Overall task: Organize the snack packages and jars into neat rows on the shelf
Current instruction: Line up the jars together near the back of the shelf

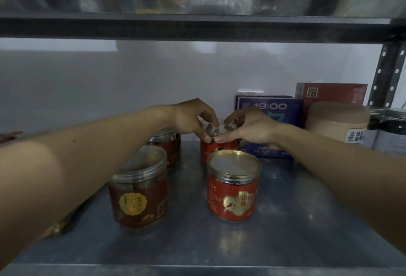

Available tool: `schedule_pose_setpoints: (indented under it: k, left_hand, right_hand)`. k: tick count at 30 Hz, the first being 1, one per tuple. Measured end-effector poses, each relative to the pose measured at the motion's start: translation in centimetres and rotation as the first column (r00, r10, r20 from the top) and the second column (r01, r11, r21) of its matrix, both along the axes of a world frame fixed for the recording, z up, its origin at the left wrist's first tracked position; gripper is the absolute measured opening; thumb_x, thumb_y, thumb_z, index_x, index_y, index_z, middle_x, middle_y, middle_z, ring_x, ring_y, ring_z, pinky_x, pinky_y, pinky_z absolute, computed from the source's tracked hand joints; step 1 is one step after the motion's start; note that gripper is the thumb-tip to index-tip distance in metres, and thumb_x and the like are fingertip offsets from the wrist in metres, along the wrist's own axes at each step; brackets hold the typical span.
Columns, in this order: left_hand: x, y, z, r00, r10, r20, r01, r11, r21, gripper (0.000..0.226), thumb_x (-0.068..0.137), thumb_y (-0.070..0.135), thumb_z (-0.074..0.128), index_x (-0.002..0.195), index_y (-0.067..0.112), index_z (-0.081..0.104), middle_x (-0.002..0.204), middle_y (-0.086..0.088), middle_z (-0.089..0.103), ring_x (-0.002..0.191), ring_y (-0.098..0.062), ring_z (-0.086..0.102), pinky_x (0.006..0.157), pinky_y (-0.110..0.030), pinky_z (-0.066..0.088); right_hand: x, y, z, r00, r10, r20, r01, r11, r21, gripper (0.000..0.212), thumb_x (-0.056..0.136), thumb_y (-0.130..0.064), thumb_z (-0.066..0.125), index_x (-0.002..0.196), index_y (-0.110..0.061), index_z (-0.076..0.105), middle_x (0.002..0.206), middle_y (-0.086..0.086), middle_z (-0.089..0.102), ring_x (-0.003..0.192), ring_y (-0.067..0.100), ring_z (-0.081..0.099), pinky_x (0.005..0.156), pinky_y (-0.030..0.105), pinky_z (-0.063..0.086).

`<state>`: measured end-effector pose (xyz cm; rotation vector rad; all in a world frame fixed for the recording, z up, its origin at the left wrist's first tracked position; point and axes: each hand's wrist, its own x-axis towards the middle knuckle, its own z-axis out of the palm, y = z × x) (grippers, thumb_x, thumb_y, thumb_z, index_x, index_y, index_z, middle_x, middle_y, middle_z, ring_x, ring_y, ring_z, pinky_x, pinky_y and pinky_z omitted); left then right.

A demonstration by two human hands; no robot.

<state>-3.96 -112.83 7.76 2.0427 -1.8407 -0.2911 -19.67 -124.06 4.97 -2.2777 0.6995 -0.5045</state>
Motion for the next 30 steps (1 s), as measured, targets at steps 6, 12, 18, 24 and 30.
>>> schedule_pose_setpoints:
  k: [6,12,18,24,30]
  left_hand:
    - [-0.2,-0.2,-0.6,0.998,-0.018,0.06,0.014,0.998,0.067,0.04,0.075,0.016,0.08,0.112,0.02,0.066,0.126,0.006,0.057,0.115,-0.011,0.051,0.101,-0.031,0.045]
    - [-0.1,0.1,-0.3,0.998,0.026,0.056,-0.032,0.994,0.101,0.056,0.073,0.03,0.082,0.124,0.023,0.06,0.13,0.006,0.057,0.117,-0.013,0.053,0.099,-0.028,0.044]
    - [0.0,0.3,-0.3,0.998,0.01,0.064,-0.016,0.995,0.099,0.04,0.077,0.03,0.078,0.114,0.021,0.068,0.126,0.007,0.06,0.116,-0.01,0.054,0.101,-0.028,0.042]
    - [-0.2,0.6,-0.3,0.998,-0.008,0.063,0.003,0.996,0.09,0.037,0.078,0.027,0.077,0.112,0.017,0.069,0.123,0.007,0.063,0.114,-0.007,0.054,0.102,-0.028,0.041]
    - [-0.3,0.6,-0.4,0.997,-0.005,0.081,-0.004,0.995,0.104,0.038,0.079,0.028,0.076,0.116,0.02,0.066,0.13,0.005,0.058,0.12,-0.012,0.052,0.105,-0.032,0.04]
  right_hand:
    - [-0.1,0.8,-0.7,0.999,-0.003,-0.051,0.0,0.999,-0.042,0.074,0.061,-0.043,0.089,0.122,-0.019,0.056,0.123,0.001,0.052,0.092,0.006,0.053,0.059,0.014,0.047]
    - [-0.9,0.8,-0.1,0.996,0.031,-0.086,-0.024,0.996,0.081,0.081,0.07,-0.049,0.08,0.137,-0.015,0.048,0.108,-0.004,0.057,0.086,0.007,0.055,0.068,0.021,0.052]
    - [-1.3,1.2,0.0,0.996,0.045,-0.075,-0.039,0.996,0.075,0.065,0.074,-0.039,0.081,0.126,-0.007,0.059,0.125,-0.001,0.058,0.082,0.004,0.059,0.059,0.013,0.051]
    - [-1.3,1.1,0.0,0.996,0.049,-0.078,-0.041,0.995,0.094,0.07,0.072,-0.039,0.082,0.129,-0.006,0.057,0.106,-0.004,0.061,0.086,0.004,0.062,0.062,0.015,0.053]
    - [-1.3,1.2,0.0,0.993,0.059,-0.103,-0.052,0.996,0.068,0.075,0.073,-0.043,0.079,0.134,-0.007,0.053,0.125,0.001,0.059,0.089,0.005,0.06,0.065,0.016,0.053]
